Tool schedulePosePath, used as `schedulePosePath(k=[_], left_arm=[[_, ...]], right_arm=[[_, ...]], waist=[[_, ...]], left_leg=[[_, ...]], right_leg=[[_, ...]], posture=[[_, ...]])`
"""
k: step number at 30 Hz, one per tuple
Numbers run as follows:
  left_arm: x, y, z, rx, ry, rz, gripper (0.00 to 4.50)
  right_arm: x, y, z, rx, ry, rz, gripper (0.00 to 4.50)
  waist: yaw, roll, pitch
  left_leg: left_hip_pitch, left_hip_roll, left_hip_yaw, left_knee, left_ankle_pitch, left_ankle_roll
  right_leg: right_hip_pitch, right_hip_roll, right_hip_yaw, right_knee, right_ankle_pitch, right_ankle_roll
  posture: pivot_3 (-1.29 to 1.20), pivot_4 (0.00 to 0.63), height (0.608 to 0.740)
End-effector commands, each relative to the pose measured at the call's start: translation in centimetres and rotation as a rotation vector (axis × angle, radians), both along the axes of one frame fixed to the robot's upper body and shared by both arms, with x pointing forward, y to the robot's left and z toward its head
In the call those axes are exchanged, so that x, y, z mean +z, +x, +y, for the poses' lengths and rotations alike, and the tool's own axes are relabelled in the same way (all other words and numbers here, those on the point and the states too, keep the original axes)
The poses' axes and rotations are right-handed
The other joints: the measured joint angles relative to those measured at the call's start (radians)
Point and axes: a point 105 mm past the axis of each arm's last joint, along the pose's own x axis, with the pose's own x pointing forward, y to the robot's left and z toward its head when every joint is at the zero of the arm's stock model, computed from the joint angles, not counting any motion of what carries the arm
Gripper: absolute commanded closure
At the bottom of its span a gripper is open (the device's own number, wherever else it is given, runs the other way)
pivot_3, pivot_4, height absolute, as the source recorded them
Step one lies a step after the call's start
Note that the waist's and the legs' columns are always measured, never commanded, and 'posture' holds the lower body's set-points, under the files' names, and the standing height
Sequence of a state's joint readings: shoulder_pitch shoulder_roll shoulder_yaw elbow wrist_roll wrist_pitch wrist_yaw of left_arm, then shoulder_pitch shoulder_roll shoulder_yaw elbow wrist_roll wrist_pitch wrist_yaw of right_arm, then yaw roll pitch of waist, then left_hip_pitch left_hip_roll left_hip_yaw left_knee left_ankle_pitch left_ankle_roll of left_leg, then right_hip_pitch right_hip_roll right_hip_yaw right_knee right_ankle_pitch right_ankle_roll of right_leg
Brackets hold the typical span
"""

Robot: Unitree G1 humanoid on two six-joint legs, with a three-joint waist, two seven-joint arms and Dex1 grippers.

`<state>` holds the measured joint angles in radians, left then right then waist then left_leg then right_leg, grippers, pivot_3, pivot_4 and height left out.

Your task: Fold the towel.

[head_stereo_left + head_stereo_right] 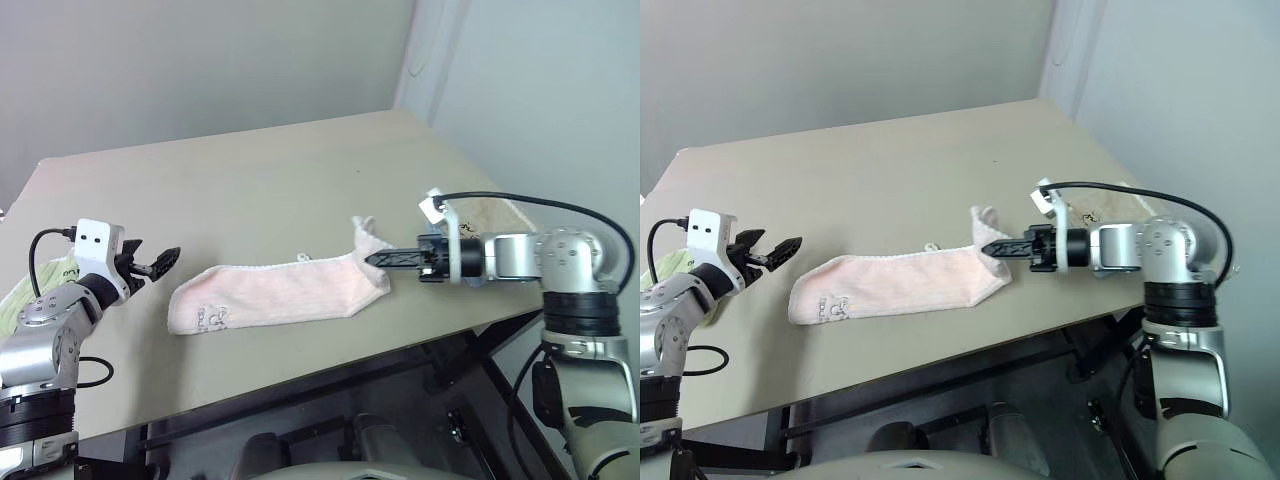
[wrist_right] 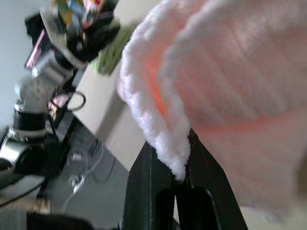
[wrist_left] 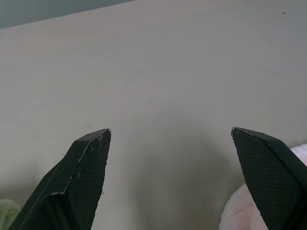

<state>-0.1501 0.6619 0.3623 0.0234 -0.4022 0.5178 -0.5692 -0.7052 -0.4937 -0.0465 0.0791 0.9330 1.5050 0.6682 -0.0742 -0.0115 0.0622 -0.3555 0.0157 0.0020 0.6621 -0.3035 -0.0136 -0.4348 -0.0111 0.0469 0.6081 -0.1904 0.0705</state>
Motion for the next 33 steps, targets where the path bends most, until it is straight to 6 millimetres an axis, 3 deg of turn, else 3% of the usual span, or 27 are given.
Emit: schedulePosePath(k=[1, 9, 23, 33], left_arm=[[1.1, 0.0, -0.7, -0.030, 0.038, -0.048, 0.27], [0.5, -0.6, -0.9, -0.035, 0.047, -0.035, 0.27], [-0.3, -0.8, -0.7, -0.038, 0.066, -0.016, 0.27], [-0.1, -1.0, -0.1, -0.033, 0.071, -0.012, 0.27]], right_arm=[[0.1, 0.7, 2.2, 0.040, 0.001, -0.030, 4.44], [-3.7, 1.6, 5.0, 0.056, -0.097, 0.008, 4.44], [-4.9, 1.5, 6.8, 0.103, -0.125, -0.025, 4.44], [-3.2, 0.3, 7.0, 0.177, -0.045, -0.071, 0.92]], waist=[[0.002, 0.000, 0.000], [0.003, -0.001, 0.000], [0.003, -0.001, 0.000], [0.003, -0.001, 0.000]], left_leg=[[0.000, 0.000, 0.000, 0.000, 0.000, 0.000], [-0.001, 0.000, 0.000, 0.000, 0.000, 0.000], [0.000, 0.000, 0.000, 0.000, 0.000, 0.000], [0.000, 0.000, -0.001, 0.000, 0.000, 0.000]], right_leg=[[0.000, 0.000, 0.000, 0.000, 0.000, 0.000], [0.000, -0.001, 0.000, 0.000, 0.000, 0.000], [-0.001, 0.000, 0.000, 0.003, 0.000, 0.000], [-0.001, 0.000, 0.000, 0.003, 0.000, 0.000]], posture=[[0.00, 0.000, 0.740], [0.00, 0.000, 0.740], [0.00, 0.000, 0.740], [0.00, 0.000, 0.740]])
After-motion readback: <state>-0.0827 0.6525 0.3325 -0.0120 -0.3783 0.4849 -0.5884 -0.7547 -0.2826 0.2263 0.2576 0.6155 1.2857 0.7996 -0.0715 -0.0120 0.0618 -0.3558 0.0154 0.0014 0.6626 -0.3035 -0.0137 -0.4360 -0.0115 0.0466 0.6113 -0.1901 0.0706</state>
